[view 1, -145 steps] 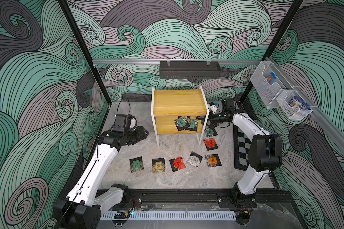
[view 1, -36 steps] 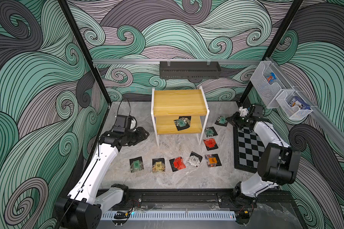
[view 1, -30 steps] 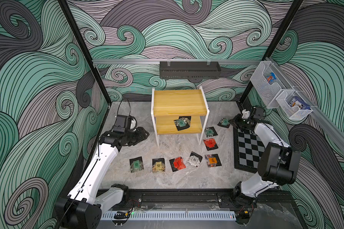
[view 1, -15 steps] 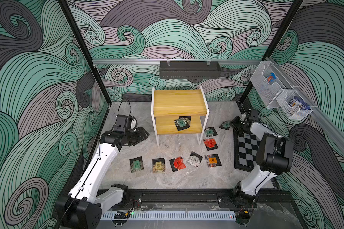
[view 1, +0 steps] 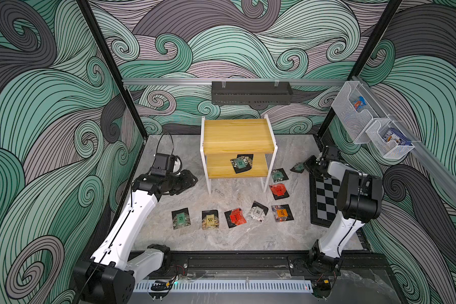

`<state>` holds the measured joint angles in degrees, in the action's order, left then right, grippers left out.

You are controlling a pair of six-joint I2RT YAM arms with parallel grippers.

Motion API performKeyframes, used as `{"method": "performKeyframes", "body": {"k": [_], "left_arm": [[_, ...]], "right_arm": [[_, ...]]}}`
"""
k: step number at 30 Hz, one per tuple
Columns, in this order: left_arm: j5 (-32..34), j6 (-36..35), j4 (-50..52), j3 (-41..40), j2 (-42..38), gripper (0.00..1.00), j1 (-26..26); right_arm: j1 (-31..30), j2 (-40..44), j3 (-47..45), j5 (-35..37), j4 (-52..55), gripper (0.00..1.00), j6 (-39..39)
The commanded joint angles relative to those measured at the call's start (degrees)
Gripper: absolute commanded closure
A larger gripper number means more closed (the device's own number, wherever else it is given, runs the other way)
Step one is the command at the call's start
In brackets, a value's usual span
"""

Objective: Remove the tea bags from the shelf
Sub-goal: Place the tea bag at the center of the board.

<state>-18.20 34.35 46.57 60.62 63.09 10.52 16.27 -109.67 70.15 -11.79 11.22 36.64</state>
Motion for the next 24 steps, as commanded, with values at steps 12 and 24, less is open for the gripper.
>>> {"method": "performKeyframes", "body": {"k": [12, 24], "left_arm": [[1.33, 0.2, 2.84, -0.58, -1.74, 0.49, -0.46], [0.97, 0.28, 1.9, -1.03, -1.91, 0.49, -0.42]], "right_arm": [[-1.33, -1.49, 1.31, 2.76, -2.37, 0.75, 0.4], [-1.31, 2.77, -1.68, 3.02, -2.29, 0.61, 0.18]]}}
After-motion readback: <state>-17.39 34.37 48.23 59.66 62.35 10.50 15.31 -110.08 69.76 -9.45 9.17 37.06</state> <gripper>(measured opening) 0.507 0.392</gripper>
